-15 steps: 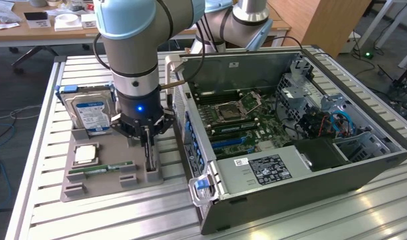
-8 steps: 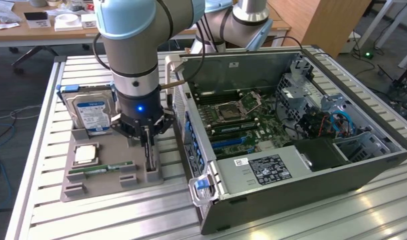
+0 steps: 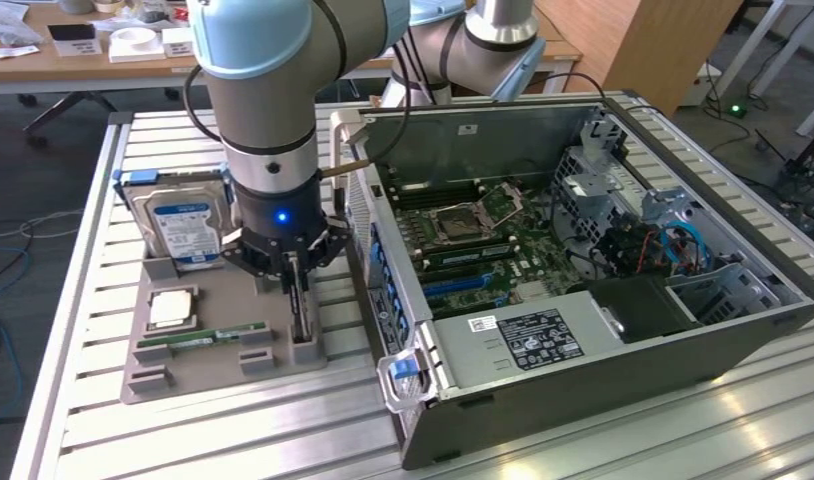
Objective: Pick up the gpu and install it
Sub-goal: 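Pick up the gpu and move the gpu toward the slot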
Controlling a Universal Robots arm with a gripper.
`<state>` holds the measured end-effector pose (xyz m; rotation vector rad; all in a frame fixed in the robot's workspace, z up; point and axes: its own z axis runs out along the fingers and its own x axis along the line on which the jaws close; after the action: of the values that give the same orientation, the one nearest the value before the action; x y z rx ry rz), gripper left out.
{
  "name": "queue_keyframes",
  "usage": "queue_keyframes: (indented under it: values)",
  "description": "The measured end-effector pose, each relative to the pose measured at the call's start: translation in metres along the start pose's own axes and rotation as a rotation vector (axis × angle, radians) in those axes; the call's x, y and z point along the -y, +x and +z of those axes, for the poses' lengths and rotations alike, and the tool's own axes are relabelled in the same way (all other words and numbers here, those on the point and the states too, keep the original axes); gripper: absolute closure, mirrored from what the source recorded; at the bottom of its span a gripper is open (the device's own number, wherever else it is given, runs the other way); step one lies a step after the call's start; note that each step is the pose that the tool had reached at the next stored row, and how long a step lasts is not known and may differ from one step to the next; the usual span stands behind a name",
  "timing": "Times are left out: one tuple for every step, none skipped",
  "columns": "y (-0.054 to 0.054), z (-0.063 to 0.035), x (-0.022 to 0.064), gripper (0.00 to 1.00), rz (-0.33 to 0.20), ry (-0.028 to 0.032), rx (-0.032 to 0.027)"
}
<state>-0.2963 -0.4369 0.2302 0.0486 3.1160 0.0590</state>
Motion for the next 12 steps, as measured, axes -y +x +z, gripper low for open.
queue_keyframes:
  values:
    - [0.000, -0.0001, 0.0000, 0.74, 0.000, 0.0000, -0.0001]
    - [0.000, -0.0003, -0.0001, 0.74, 0.000, -0.0003, 0.0002]
    - [0.000, -0.0030, -0.0001, 0.74, 0.000, -0.0003, 0.0002]
    - [0.000, -0.0053, -0.0002, 0.74, 0.000, 0.0000, -0.0001]
    - [0.000, -0.0079, -0.0003, 0.74, 0.000, -0.0001, 0.0001]
    - [0.000, -0.0111, -0.0004, 0.74, 0.000, -0.0001, 0.0000]
    - [0.000, -0.0143, -0.0006, 0.74, 0.000, 0.0000, 0.0000]
    - [0.000, -0.0174, -0.0007, 0.74, 0.000, -0.0001, 0.0000]
    - [0.000, -0.0207, -0.0008, 0.74, 0.000, 0.0000, 0.0000]
    - [-0.001, -0.0369, -0.0014, 0.74, 0.000, 0.0000, -0.0001]
    - [-0.001, -0.0414, -0.0016, 0.74, 0.000, 0.0001, -0.0001]
    - [-0.001, -0.0458, -0.0018, 0.74, 0.000, -0.0001, 0.0001]
